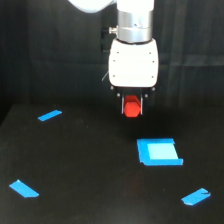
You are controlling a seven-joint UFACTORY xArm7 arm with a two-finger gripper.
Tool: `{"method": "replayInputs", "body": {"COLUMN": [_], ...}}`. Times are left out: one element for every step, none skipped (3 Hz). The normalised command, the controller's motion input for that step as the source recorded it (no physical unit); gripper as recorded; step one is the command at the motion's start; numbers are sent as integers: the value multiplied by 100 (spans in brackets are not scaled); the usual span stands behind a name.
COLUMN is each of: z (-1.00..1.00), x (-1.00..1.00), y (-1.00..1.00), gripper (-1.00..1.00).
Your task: Pick up the red object from the table
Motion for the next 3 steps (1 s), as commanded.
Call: {"method": "replayInputs", "body": {"z": [2,3,0], "x": [0,-14,-12], "y": [-2,-18,-5], "gripper": [-100,-100,-100]}}
